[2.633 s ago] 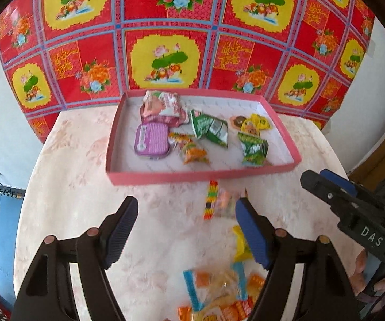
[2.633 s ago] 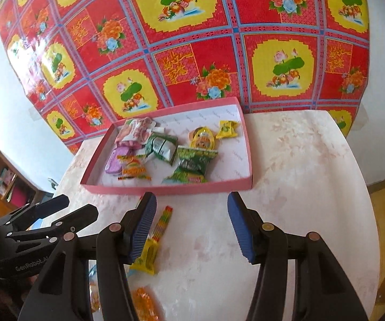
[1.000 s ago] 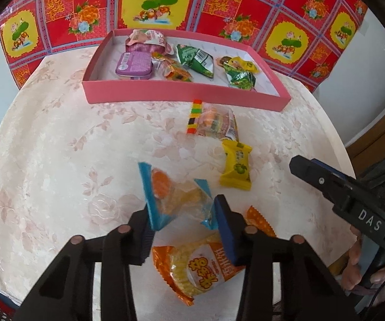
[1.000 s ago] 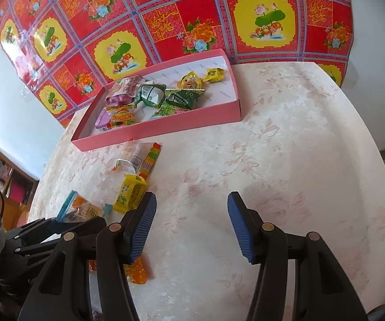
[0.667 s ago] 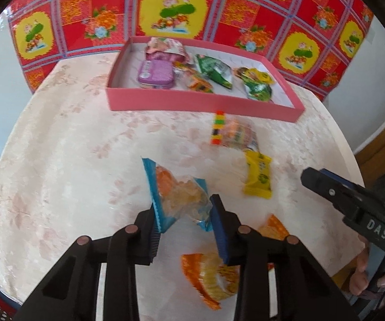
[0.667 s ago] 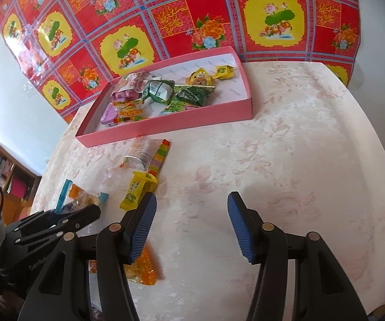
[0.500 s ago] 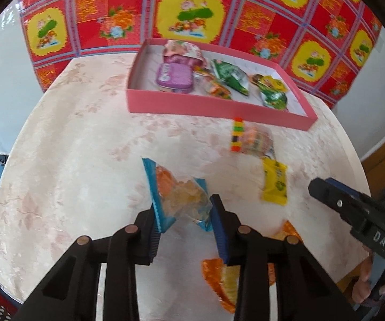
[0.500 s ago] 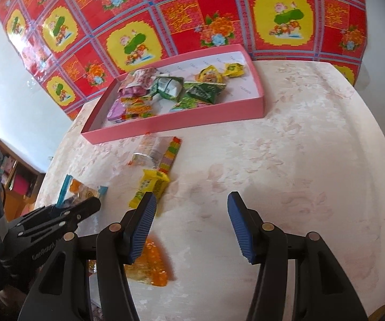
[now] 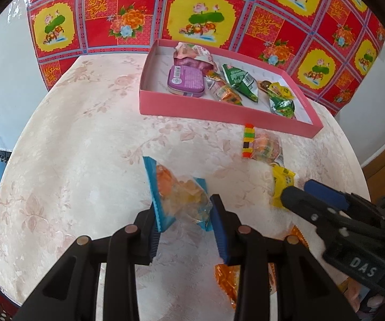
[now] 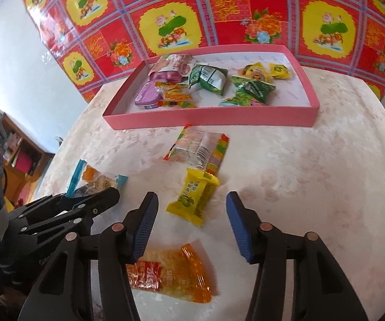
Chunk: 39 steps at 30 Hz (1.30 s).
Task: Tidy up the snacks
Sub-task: 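Grasp the yellow square packet with the right gripper while the left lifts the candy bag, then carry the candy bag with the left gripper while the right carries the yellow packet to the tray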
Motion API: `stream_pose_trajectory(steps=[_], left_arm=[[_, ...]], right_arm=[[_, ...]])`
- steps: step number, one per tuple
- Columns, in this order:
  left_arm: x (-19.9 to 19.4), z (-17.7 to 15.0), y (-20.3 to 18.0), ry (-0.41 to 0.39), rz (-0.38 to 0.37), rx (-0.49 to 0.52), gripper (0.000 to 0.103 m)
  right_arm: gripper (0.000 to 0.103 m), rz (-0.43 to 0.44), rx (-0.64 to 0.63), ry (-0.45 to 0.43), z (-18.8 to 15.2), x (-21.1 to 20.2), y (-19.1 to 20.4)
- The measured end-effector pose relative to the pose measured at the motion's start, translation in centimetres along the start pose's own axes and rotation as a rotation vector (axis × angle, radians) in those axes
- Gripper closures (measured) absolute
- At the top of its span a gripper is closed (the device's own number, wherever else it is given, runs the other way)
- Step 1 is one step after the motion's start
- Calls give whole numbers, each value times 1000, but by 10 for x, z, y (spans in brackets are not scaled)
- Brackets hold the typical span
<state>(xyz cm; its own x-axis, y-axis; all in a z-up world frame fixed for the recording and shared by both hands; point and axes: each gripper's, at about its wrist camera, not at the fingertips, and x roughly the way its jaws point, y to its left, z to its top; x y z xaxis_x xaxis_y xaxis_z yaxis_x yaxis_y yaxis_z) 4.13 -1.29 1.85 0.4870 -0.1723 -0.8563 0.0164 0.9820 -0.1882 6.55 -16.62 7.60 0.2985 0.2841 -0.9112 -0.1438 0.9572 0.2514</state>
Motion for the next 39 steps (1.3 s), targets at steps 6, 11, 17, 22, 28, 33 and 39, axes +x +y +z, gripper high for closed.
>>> stream_pose_trajectory(steps=[6, 11, 17, 22, 28, 33, 39], left_arm=[[0, -1, 0, -5, -2, 6, 67], [0, -2, 0, -6, -2, 7, 67], [0, -2, -2, -10, 5, 13, 67], [0, -2, -2, -9, 7, 18, 67], [0, -2, -2, -11, 10, 23, 67], [1, -2, -4, -8, 18, 20, 67], [1, -2, -5, -7, 29, 31, 67]], right_arm=[[64, -19, -19, 7, 1, 8, 6], [71, -25, -23, 25, -1, 14, 6], [75, -25, -30, 21, -2, 14, 5], [76, -8, -21, 18, -3, 12, 0], [77, 4, 1, 20, -5, 6, -18], [77, 48, -29, 19, -7, 5, -22], [77, 97, 1, 4, -8, 5, -29]])
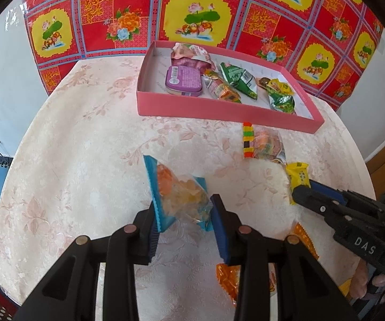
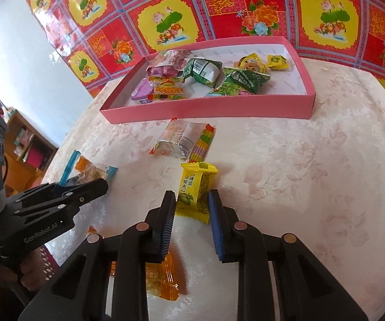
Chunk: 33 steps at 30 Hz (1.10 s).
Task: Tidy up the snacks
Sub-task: 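Carry the candy bag with the left gripper while the right carries the yellow packet to the tray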
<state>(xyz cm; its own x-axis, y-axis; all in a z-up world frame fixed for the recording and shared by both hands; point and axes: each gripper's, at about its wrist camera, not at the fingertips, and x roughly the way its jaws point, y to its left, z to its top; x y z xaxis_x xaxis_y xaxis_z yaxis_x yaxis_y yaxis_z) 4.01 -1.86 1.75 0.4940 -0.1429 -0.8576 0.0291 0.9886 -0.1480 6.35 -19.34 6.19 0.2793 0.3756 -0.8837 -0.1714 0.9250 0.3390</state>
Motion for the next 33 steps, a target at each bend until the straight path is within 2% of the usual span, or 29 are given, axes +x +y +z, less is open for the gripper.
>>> stream_pose_trajectory(steps=[10, 24, 33], left_arm=[[0, 0, -2, -6, 13, 16, 67], [-5, 8, -4, -19, -19, 19, 68], [-15, 31, -7, -61, -29, 23, 68]], right_arm=[[77, 65, 67, -28, -3, -2, -11], [78, 20, 50, -91, 2, -15, -16], [78, 7, 35, -119, 17, -26, -19]])
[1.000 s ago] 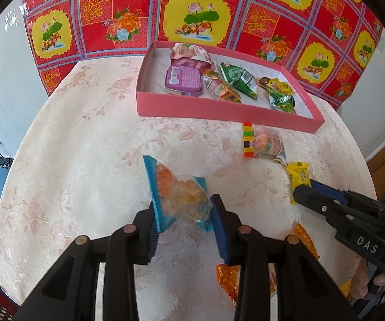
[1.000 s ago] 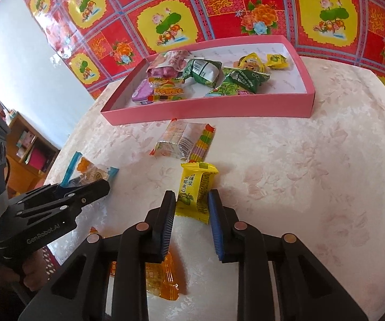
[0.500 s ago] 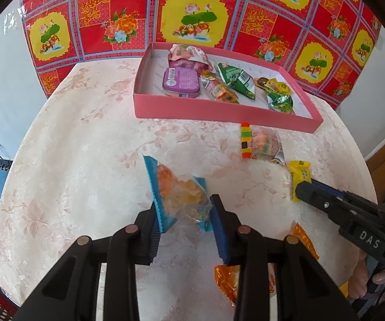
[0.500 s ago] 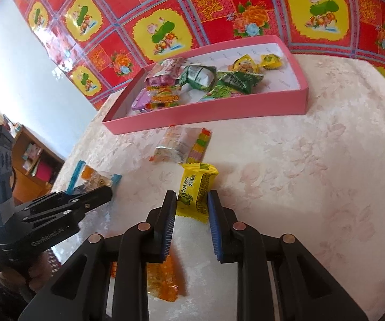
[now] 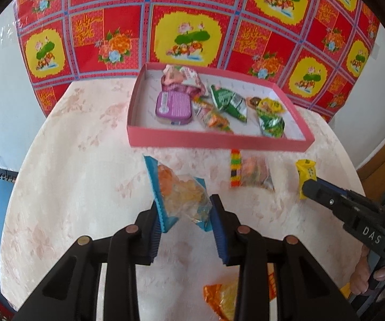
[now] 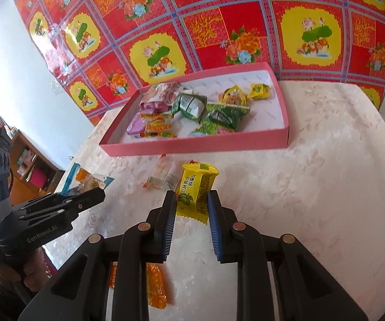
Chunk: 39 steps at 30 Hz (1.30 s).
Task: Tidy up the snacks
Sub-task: 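Carry the candy bag with the left gripper while the right carries the yellow packet to the tray, then open the left gripper over the tray while the right releases the yellow packet there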
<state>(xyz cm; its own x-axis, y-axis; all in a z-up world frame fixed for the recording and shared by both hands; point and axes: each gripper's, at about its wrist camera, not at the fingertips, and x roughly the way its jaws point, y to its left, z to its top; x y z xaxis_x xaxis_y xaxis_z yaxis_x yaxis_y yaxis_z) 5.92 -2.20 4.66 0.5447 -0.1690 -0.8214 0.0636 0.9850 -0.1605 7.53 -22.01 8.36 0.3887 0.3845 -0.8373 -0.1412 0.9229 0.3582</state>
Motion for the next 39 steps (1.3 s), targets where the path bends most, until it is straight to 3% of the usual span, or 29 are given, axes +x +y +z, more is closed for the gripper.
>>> stream_pose_trajectory(steps=[10, 20, 39], left_arm=[[1, 38, -3, -50, -1, 17, 68], [26, 67, -1, -77, 9, 27, 68], [65, 79, 2, -50, 28, 29, 68]], right_arm=[[78, -11, 0, -36, 23, -4, -4], [78, -58, 27, -48, 47, 8, -23], [78, -132, 50, -35, 70, 41, -46]])
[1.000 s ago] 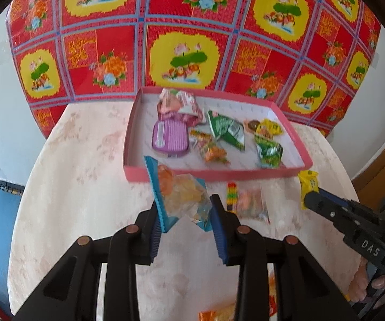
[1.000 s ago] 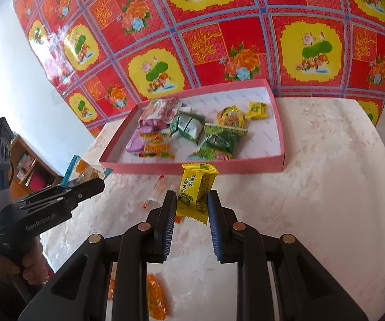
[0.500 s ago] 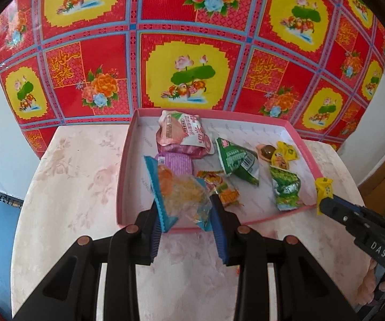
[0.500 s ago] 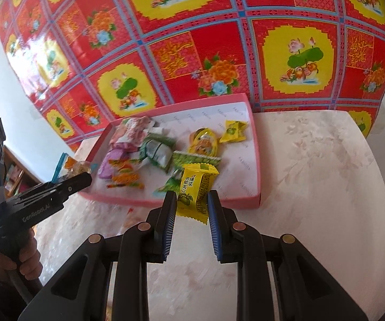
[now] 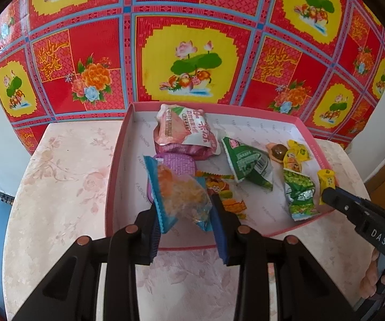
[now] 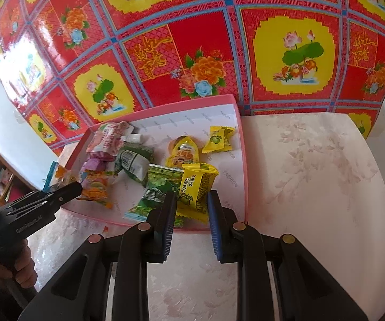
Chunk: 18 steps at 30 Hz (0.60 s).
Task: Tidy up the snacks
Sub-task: 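Open the left gripper over the tray while the right releases the yellow packet there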
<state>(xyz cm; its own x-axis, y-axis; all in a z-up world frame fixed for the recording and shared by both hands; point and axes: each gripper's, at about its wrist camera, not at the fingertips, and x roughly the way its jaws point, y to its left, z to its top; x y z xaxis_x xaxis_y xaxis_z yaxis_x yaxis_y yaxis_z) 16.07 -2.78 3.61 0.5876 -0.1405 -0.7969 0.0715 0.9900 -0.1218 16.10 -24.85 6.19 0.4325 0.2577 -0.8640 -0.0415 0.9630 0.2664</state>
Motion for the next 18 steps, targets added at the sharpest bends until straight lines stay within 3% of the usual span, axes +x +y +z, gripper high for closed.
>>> stream_pose_trajectory(steps=[10, 15, 18], left_arm=[[10, -3, 3, 46, 4, -21, 64], [7, -4, 3, 46, 5, -30, 52], [1, -3, 3, 35, 7, -28, 48]], right_arm=[[78, -14, -3, -6, 0, 3, 2], [77, -27, -9, -6, 1, 4, 3], [72, -29, -13, -9, 0, 3, 5]])
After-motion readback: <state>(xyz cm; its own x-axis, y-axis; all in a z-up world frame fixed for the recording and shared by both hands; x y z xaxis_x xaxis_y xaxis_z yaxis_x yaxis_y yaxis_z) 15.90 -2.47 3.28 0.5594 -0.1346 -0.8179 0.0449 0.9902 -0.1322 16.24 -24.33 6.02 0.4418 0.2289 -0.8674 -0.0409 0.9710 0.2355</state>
